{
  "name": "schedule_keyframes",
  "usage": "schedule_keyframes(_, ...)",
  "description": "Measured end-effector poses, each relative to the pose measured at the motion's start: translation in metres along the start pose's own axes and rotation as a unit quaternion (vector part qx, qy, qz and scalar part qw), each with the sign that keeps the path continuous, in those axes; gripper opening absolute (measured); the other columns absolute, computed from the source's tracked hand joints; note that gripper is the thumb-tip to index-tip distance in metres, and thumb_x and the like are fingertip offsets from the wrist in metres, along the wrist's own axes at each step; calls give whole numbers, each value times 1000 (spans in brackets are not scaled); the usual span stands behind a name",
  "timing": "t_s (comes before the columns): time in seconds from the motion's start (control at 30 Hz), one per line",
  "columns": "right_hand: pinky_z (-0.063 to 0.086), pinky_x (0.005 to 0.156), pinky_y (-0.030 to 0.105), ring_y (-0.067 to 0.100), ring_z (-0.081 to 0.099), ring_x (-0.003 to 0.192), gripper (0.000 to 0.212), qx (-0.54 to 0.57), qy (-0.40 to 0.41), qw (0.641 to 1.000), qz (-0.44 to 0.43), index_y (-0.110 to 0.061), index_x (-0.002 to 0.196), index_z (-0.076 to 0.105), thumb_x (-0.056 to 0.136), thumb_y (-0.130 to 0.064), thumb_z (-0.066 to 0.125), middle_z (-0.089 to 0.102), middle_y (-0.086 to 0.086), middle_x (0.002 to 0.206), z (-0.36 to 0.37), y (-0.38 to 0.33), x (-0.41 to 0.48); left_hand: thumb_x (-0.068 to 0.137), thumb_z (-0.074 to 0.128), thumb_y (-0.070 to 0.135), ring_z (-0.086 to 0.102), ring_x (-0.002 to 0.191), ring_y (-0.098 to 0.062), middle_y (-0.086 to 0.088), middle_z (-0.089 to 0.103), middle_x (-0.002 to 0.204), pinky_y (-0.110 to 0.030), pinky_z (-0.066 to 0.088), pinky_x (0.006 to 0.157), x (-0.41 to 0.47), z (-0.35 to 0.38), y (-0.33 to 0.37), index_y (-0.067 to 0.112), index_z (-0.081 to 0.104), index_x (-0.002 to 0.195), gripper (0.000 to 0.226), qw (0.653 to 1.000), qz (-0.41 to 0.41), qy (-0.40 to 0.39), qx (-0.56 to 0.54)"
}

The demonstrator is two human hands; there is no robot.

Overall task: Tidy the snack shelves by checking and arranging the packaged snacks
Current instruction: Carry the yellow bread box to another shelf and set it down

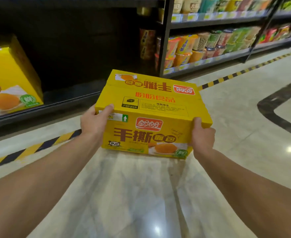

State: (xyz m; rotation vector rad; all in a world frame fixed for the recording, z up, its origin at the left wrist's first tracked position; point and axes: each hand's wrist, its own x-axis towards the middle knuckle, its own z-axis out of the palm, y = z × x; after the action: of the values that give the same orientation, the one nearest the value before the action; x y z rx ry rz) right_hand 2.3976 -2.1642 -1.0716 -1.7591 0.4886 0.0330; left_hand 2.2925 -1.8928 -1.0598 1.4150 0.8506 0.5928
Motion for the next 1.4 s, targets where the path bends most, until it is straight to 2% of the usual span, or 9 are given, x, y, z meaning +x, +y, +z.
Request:
schedule_keyframes(0.1, 49, 87, 43, 32, 57, 103, 63, -19, -15, 1000, -12, -4, 138, 42, 98, -49, 61, 59, 14, 126, -11, 12, 6, 95, 76, 43, 72, 94, -16, 7, 75, 100, -46, 61, 88, -13, -3, -30, 29, 75, 101, 15, 999, -45, 3, 9)
schedule_keyframes(0.23, 40, 85, 36, 26, 53, 102, 63, -13, -39, 999, -14, -9, 142, 39, 101, -52, 60, 54, 4, 121, -14, 17, 9, 96, 75, 43, 67, 103, -16, 5, 67, 120, -52, 57, 94, -8, -6, -29, 28, 55, 139, 50, 997, -73, -24, 12)
schedule_keyframes(0.43, 43, 95, 40, 39, 56, 129, 76, -53, -48, 997, 2, -5, 151, 30, 101, -55, 58, 53, 17, 146, -12, 7, 10, 101, 64, 41, 62, 105, -21, 4, 65, 118, -58, 46, 104, 2, -11, -18, 37, 53, 132, 33, 986, -107, -110, 58)
schedule_keyframes(0.67, 42, 114, 51, 41, 42, 141, 99, -135, -86, 979, 128, 0, 160, 17, 99, -78, 27, 36, 23, 156, 50, 0, -24, 103, 62, 44, 57, 116, -25, 2, 65, 123, -47, 39, 99, -7, -12, -16, 37, 60, 121, 19, 987, -81, -122, 60)
schedule_keyframes(0.83, 55, 90, 67, 45, 51, 134, 121, -31, -241, 952, 185, -11, 163, 5, 81, -87, 53, 43, 12, 154, 101, 11, -77, 102, 63, 43, 62, 103, -17, 7, 68, 115, -38, 43, 89, -27, -5, -28, 38, 64, 116, 15, 993, -67, -84, 38)
schedule_keyframes(1.0, 57, 96, 62, 45, 43, 141, 148, -58, -231, 962, 132, -9, 159, -29, 69, -93, 53, 15, 14, 170, 114, 16, -73, 103, 63, 43, 63, 94, -2, 13, 69, 118, -24, 44, 67, -66, 11, -39, 40, 55, 138, 36, 997, -44, -64, 18)
schedule_keyframes(1.2, 52, 107, 58, 36, 46, 144, 141, -42, -205, 977, 50, -22, 167, 10, 55, -88, 64, 40, 4, 164, 78, 20, -23, 97, 66, 55, 59, 118, -14, 11, 56, 135, -41, 43, 98, -83, 19, -45, 32, 40, 146, 60, 978, -131, -156, 37)
schedule_keyframes(1.3, 56, 102, 57, 32, 53, 134, 92, -28, -224, 974, -5, -27, 161, 31, 87, -67, 68, 55, 3, 145, 45, 9, 4, 91, 66, 65, 56, 128, -17, 9, 57, 140, -48, 46, 109, -63, 9, -39, 29, 52, 137, 60, 974, -120, -184, 62)
schedule_keyframes(1.4, 60, 93, 52, 34, 64, 119, 46, -15, -255, 967, -22, -34, 143, 53, 101, -52, 63, 67, 0, 130, 22, 2, 27, 85, 73, 67, 49, 140, -24, 1, 45, 158, -55, 42, 117, -36, 2, -28, 26, 31, 160, 95, 990, -83, -97, 64)
